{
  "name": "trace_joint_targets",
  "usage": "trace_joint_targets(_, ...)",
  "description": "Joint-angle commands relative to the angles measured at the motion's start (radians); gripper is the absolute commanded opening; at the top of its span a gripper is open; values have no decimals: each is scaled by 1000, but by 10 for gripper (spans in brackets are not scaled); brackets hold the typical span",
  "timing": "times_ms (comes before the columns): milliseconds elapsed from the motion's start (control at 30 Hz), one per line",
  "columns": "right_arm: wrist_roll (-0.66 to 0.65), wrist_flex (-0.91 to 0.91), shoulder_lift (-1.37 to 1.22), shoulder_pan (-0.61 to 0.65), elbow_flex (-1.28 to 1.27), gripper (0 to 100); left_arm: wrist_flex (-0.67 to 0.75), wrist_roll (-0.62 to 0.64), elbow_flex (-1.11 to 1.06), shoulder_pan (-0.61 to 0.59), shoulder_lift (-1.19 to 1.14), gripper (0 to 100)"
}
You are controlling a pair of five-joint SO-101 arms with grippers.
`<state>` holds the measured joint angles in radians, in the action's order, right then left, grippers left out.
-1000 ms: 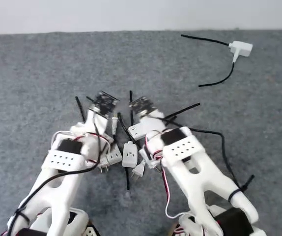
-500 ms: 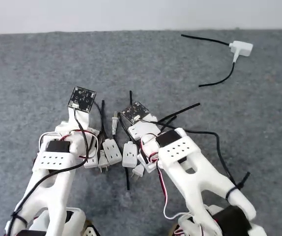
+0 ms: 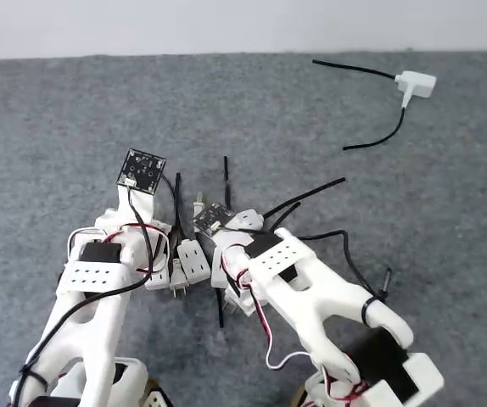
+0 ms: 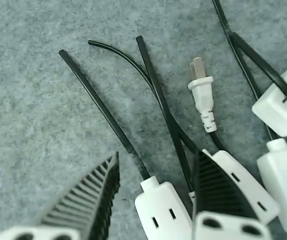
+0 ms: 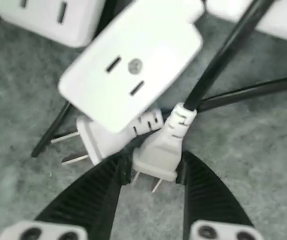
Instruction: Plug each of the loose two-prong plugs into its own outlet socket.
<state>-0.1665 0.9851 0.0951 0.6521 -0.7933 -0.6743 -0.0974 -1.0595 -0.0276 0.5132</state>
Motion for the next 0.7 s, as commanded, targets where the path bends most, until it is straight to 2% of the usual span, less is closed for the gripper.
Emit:
trace_joint_targets(0, 12, -25, -8, -25, 40, 165, 28, 9, 12, -2, 5, 239)
trace_joint_targets(433, 14, -76, -15, -25, 61, 165, 28, 9, 12, -2, 5, 239)
trace_joint_targets(667, 86, -65, -4, -39, 71, 165, 28, 9, 12, -2, 5, 239)
